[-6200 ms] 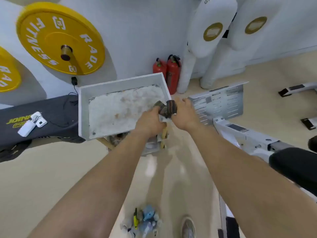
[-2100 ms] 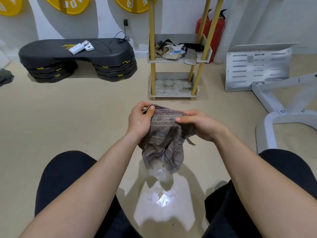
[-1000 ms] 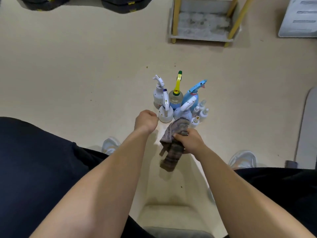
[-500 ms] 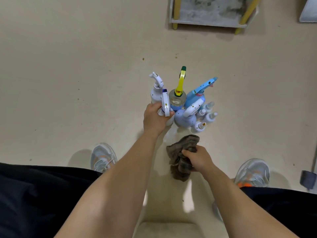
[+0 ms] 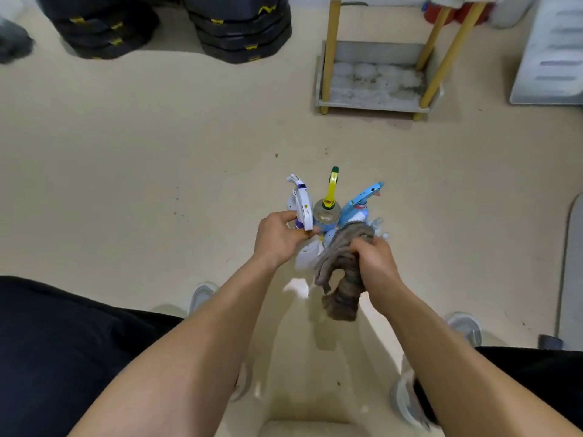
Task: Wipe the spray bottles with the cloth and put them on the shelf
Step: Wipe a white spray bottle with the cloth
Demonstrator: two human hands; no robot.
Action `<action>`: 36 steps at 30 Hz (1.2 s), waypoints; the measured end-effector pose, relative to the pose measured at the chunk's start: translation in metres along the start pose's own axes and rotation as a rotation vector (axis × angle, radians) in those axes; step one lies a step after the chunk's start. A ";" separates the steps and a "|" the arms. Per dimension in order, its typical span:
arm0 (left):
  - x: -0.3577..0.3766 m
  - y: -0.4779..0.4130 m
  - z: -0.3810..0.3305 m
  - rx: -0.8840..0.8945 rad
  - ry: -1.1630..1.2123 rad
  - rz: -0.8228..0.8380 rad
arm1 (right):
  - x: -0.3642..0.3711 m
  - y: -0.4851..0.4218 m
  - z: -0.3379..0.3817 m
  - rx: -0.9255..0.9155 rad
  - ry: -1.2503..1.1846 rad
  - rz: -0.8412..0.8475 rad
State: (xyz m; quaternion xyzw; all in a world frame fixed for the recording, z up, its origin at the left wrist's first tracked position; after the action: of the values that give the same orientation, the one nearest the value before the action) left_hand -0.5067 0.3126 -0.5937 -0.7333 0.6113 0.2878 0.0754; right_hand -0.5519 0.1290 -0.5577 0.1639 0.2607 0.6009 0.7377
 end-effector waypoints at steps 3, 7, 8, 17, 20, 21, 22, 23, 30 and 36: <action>-0.032 0.011 -0.042 0.091 0.040 0.082 | -0.014 0.019 0.060 -0.192 -0.030 0.019; -0.073 0.022 -0.107 0.247 0.078 0.123 | -0.030 0.049 0.140 -0.413 -0.033 0.111; -0.081 0.024 -0.122 0.280 0.076 0.137 | -0.033 0.055 0.156 -0.455 -0.029 0.139; -0.095 0.022 -0.194 0.432 0.012 0.176 | -0.028 0.065 0.212 -0.920 0.346 0.282; -0.094 0.017 -0.193 0.455 0.062 0.156 | -0.025 0.053 0.205 -1.004 0.381 0.220; -0.092 0.015 -0.191 0.482 0.135 0.171 | -0.024 0.047 0.200 -1.004 0.350 0.197; -0.091 0.013 -0.191 0.511 0.194 0.183 | -0.022 0.044 0.197 -1.007 0.318 0.177; -0.089 0.011 -0.191 0.526 0.215 0.180 | -0.020 0.040 0.194 -1.003 0.281 0.166; -0.070 0.002 -0.193 0.493 -0.163 0.062 | -0.011 0.005 0.207 -0.698 0.089 0.037; -0.070 -0.008 -0.187 0.375 -0.062 0.117 | -0.010 -0.001 0.207 -0.404 -0.107 0.106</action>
State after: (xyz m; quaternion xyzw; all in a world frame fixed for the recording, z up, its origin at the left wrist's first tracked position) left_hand -0.4439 0.2872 -0.4057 -0.6604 0.6933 0.1952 0.2127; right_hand -0.4321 0.1341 -0.3893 0.0579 0.0865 0.6692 0.7357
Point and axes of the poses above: each hand's wrist, its own y-axis away from the middle knuckle, its own x-axis out of the palm, z = x × y, the point moved 2 cm from there along -y, towards the middle knuckle, and after that the axes turned 7 degrees about -z, right-handed, at the moved point
